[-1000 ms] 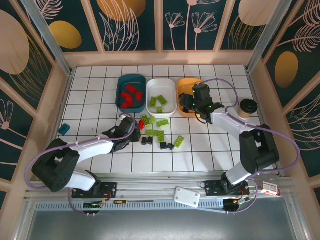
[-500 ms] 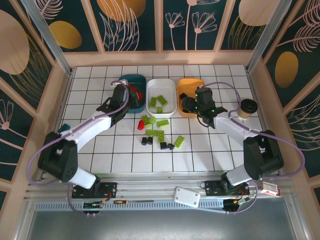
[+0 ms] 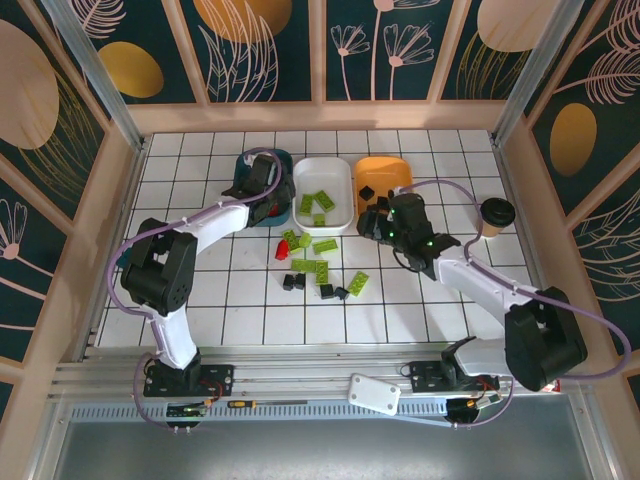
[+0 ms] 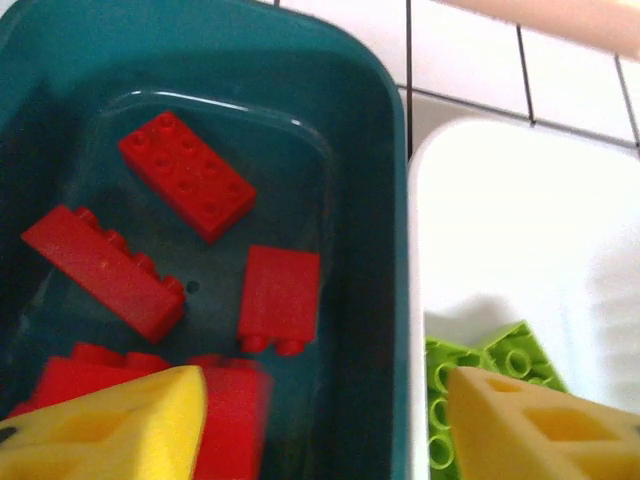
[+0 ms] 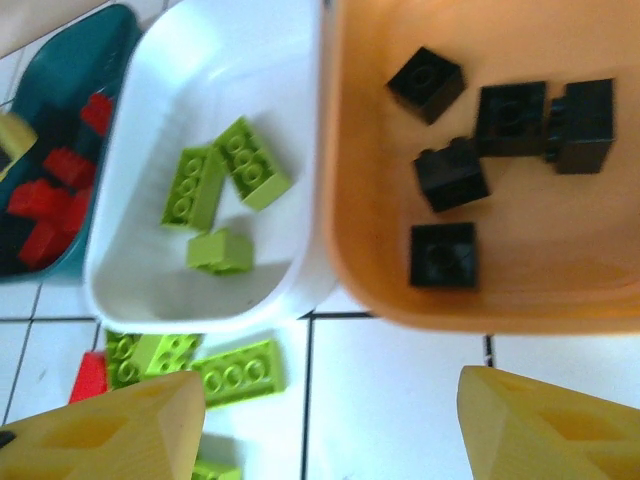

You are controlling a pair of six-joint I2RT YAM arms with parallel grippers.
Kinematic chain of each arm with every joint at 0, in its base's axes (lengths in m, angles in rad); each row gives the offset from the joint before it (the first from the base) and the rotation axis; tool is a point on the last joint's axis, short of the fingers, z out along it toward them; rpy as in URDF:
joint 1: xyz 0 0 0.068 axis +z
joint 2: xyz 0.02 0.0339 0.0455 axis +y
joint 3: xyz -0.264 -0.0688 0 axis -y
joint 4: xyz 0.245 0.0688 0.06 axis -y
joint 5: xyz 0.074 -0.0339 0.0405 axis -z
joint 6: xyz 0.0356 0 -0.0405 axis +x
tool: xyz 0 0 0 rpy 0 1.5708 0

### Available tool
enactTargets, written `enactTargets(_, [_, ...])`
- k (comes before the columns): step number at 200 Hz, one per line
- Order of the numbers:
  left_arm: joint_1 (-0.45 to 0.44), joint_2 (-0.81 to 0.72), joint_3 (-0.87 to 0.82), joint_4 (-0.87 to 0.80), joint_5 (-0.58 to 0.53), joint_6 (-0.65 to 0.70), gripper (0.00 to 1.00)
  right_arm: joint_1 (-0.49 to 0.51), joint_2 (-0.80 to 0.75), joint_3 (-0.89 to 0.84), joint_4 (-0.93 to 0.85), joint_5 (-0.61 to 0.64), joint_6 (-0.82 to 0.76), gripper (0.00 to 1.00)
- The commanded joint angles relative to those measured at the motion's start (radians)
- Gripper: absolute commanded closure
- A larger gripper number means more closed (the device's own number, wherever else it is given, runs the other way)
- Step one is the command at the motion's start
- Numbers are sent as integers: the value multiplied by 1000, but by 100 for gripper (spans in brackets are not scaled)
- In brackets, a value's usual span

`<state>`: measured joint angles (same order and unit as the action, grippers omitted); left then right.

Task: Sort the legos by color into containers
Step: Place the lego in the container, then pick up the lego from the bottom-center of the table.

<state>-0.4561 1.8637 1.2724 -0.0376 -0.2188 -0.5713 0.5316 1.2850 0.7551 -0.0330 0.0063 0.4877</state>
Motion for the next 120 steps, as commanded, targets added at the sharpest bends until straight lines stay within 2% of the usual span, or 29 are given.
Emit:
enactTargets(1, [6,-56,28,-9,17,5,25,53,-51,-29,-23,4,11,32])
enactTargets(21, [4,-141,-18,20,76,-14,14,99,-77,-57,-57,32,32,32])
enactTargets(50, [-8,-318,-149,86,164,-59,2,153,-91,-116,-106,85,112,32])
enactTargets(73, [-29,-439,-288,135,198,-97,1,185,-79,-176,-95,127,201,33])
enactTargets(120, [-60,-632,-534,169,188,-142,2,274,18,-194,-49,227,363,33])
